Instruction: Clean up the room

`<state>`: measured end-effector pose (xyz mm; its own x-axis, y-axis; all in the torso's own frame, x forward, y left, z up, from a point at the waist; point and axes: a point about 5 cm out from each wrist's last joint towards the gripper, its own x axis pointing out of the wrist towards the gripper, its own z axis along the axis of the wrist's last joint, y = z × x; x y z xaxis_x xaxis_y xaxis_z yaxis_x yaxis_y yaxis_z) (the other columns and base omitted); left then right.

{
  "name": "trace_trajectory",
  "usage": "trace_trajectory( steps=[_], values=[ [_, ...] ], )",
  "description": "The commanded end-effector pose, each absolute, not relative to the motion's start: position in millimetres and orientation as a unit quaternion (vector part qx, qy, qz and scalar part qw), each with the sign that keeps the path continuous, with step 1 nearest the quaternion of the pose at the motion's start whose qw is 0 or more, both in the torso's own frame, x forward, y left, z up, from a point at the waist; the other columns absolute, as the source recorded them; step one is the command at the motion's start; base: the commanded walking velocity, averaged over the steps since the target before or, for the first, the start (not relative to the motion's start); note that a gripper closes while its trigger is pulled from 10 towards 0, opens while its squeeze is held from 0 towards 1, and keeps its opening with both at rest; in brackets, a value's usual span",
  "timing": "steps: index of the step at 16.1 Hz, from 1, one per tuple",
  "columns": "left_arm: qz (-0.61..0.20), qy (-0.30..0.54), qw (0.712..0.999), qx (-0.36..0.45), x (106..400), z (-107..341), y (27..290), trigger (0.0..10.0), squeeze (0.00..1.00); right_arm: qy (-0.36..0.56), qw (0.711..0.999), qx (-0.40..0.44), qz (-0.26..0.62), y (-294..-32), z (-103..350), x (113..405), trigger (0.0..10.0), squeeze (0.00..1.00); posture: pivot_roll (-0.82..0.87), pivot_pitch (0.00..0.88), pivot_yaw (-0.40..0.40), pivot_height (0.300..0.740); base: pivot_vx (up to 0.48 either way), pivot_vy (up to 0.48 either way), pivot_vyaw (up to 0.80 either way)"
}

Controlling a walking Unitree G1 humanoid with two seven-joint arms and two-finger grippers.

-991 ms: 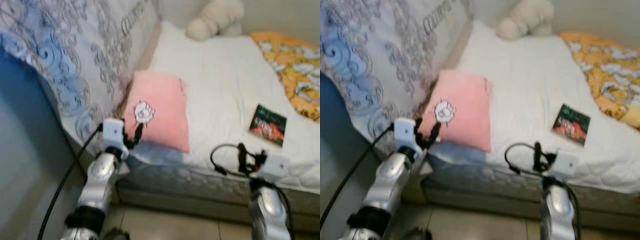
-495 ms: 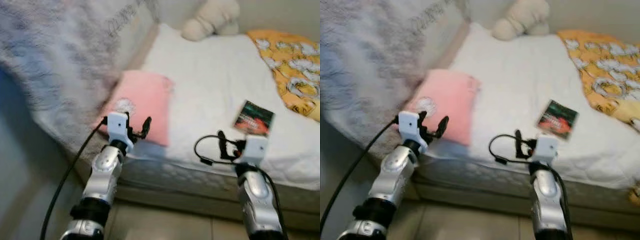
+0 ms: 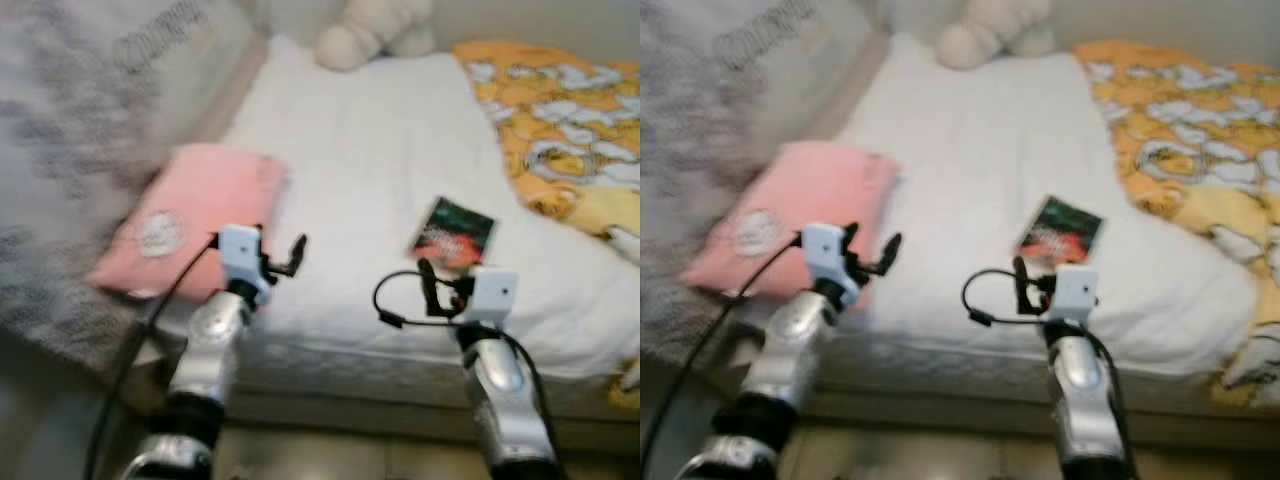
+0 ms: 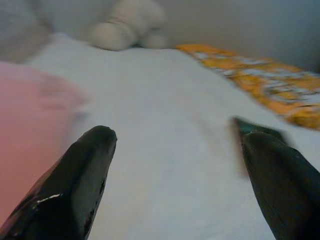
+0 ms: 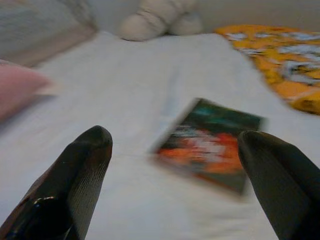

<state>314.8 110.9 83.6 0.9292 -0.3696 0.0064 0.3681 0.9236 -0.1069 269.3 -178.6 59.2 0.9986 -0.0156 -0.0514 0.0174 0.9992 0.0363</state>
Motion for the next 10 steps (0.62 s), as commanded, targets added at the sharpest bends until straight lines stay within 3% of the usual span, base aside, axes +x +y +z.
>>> trace_trajectory(
  steps=[1, 10],
  values=[
    [-0.201, -0.011, 0.978, -0.049, 321.8, 94.4, 109.2, 10.0, 0.00, 0.010, 1.000, 0.019, -0.008, -176.6, 64.6, 272.1, 10.0, 0.00, 0.02, 0.000, -0.008, 0.736, 0.360, -0.311, 0.00],
    [-0.227, -0.005, 0.972, -0.053, 314.1, 88.7, 99.9, 10.0, 0.00, 0.019, 1.000, -0.003, 0.004, -176.6, 59.3, 267.5, 10.0, 0.00, 0.02, 0.000, -0.017, 0.736, 0.358, -0.317, 0.00]
  ],
)
